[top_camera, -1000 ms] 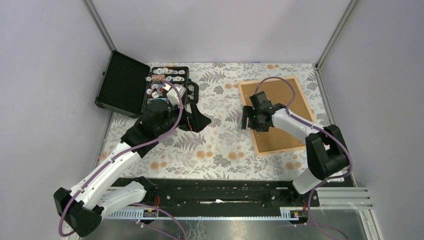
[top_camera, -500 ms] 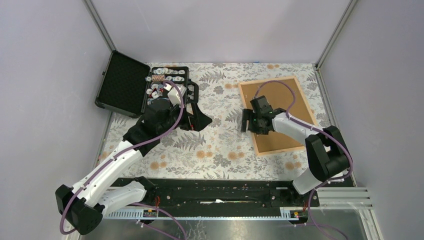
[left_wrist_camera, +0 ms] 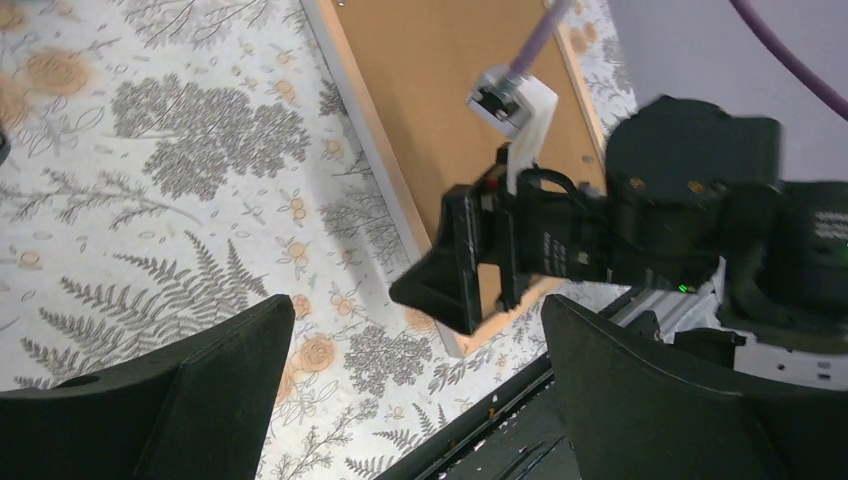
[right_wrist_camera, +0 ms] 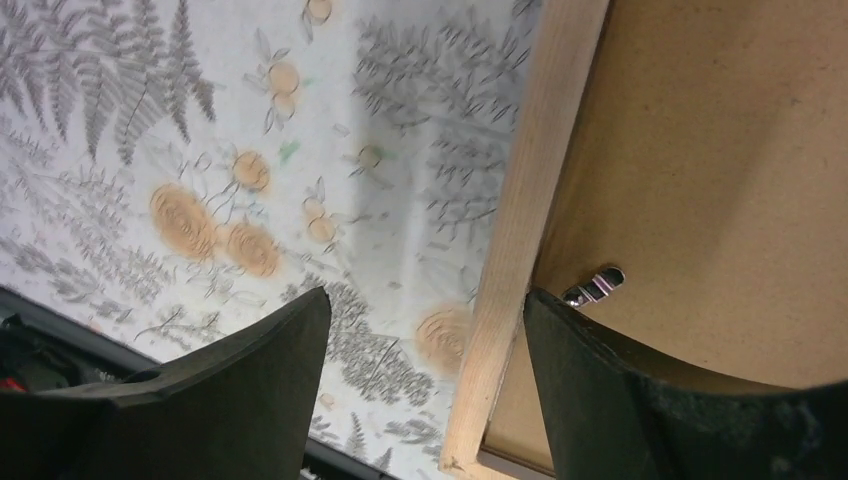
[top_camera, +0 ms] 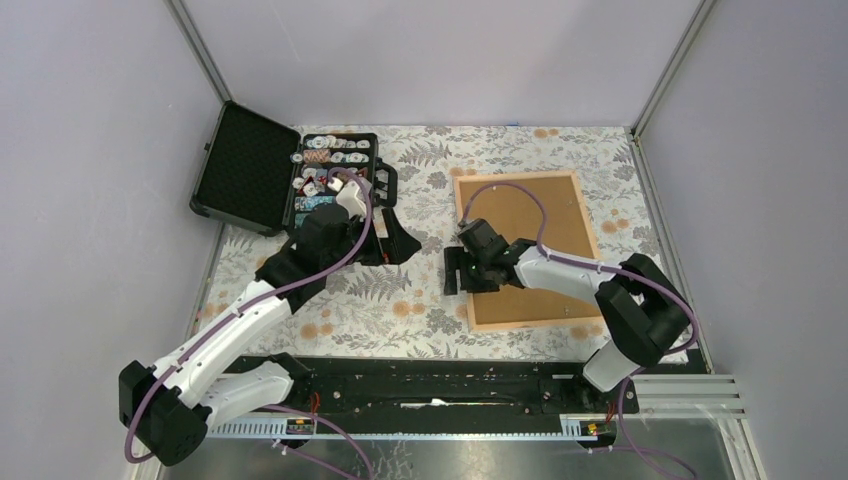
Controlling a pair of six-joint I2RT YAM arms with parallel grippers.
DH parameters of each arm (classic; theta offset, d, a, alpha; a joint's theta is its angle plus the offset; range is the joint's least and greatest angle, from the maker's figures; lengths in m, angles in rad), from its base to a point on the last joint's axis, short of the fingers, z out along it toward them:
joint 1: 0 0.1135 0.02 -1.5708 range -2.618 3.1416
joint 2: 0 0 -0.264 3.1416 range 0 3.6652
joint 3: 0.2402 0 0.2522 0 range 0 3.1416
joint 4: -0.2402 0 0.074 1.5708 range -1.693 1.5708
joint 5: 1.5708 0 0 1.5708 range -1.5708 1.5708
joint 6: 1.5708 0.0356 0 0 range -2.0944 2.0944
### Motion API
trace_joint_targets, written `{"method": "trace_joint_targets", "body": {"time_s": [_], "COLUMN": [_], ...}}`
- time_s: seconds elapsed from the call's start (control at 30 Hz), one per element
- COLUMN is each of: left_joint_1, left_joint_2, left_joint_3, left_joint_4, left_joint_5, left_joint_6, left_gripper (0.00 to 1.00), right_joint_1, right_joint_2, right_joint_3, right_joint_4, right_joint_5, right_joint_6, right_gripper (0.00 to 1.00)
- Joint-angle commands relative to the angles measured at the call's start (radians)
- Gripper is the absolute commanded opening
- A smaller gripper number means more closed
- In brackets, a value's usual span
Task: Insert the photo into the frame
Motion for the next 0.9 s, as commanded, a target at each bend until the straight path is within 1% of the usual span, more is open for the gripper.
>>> {"method": "trace_joint_targets", "body": {"time_s": [0.0, 0.07, 0.1, 0.13, 0.23, 0.33, 0.43, 0.63, 0.87], "left_joint_1": [0.015, 0.02, 0.022, 0.024, 0.027, 0.029, 0.028, 0.03, 0.032], "left_joint_2": [-0.042, -0.042, -0.039, -0.036, -0.034, -0.049, -0.083, -0.126, -0.142], "left_joint_3": [-0.052, -0.073, -0.084, -0.091, -0.11, -0.112, -0.106, -0.089, -0.087], "left_joint_4": [0.042, 0.06, 0.071, 0.082, 0.107, 0.111, 0.098, 0.05, 0.043], "left_joint_5": [-0.06, -0.053, -0.043, -0.035, -0.028, -0.041, -0.065, -0.112, -0.115], "left_joint_6": [-0.061, -0.088, -0.099, -0.11, -0.14, -0.154, -0.151, -0.121, -0.117], "left_gripper": [0.99, 0.99, 0.99, 0.99, 0.99, 0.99, 0.99, 0.99, 0.99], "right_joint_1": [0.039, 0.039, 0.039, 0.04, 0.04, 0.049, 0.062, 0.1, 0.139], "right_joint_2": [-0.089, -0.148, -0.176, -0.196, -0.196, -0.128, -0.083, 0.015, 0.129], "right_joint_3": [-0.019, -0.014, -0.018, -0.027, -0.047, -0.033, -0.02, 0.018, 0.069], "right_joint_4": [-0.035, -0.1, -0.121, -0.126, -0.111, -0.109, -0.11, -0.093, -0.105], "right_joint_5": [0.013, 0.14, 0.193, 0.232, 0.248, 0.245, 0.289, 0.365, 0.411], "right_joint_6": [0.11, 0.187, 0.222, 0.251, 0.302, 0.315, 0.322, 0.296, 0.262], "right_gripper": [0.81, 0.89, 0.92, 0.92, 0.9, 0.87, 0.87, 0.83, 0.75]}}
